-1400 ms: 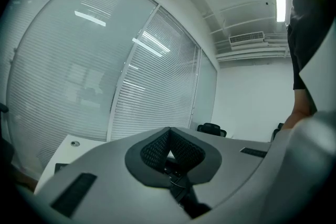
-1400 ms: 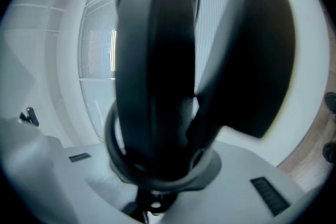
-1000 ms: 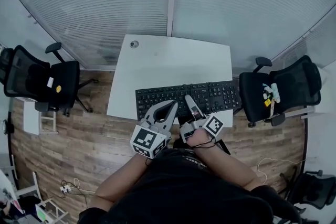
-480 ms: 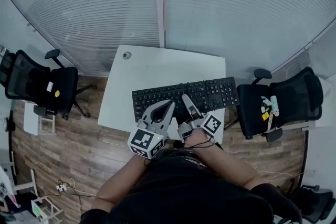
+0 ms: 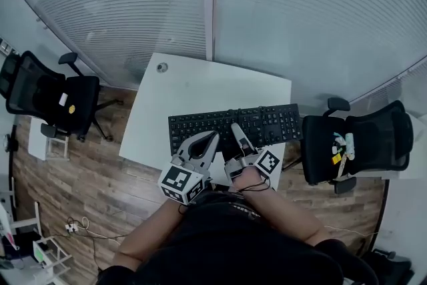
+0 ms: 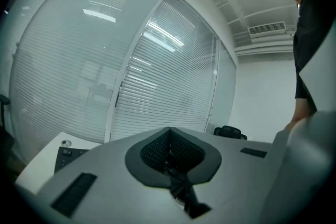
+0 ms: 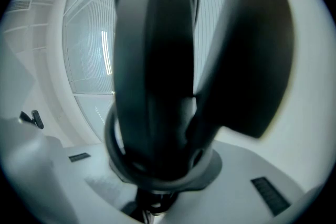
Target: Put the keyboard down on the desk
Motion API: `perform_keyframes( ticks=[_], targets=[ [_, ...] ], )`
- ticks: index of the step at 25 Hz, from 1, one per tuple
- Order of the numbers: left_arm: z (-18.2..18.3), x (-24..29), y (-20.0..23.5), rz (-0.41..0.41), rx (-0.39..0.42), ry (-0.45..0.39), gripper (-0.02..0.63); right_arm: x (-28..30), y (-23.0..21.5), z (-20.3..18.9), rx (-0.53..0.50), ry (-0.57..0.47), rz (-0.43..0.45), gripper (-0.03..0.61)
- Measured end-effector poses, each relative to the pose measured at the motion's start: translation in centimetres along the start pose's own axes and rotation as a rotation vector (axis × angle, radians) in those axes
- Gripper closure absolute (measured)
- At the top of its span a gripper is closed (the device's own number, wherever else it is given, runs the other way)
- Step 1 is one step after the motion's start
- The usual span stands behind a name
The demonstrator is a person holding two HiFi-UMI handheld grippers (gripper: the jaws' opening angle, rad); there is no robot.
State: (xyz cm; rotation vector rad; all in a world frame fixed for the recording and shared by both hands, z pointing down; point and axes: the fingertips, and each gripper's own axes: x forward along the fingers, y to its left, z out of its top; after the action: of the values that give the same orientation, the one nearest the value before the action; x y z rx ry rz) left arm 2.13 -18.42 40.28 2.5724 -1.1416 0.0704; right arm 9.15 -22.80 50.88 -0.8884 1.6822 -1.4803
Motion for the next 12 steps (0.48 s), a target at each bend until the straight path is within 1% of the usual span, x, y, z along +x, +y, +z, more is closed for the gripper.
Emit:
perform_keyframes(
  ticks=[3, 7, 12],
  targets=[
    [-0.3, 0.8, 0.5, -0.005, -0.002, 0.017, 0.601, 0.2, -0.9, -0.2, 0.028, 0.005, -0.017, 0.462],
    [-1.0, 1.4, 1.9, -0.013, -0.017, 0.048, 0.601, 1.2, -2.7, -0.4, 0.038, 0.001, -0.056, 0.462],
    [-2.1, 2.4, 4.1, -0.019, -0.039, 0.084, 0.601, 3.2, -4.7, -0.7, 0.059, 0.001, -0.072, 0.462]
  ],
)
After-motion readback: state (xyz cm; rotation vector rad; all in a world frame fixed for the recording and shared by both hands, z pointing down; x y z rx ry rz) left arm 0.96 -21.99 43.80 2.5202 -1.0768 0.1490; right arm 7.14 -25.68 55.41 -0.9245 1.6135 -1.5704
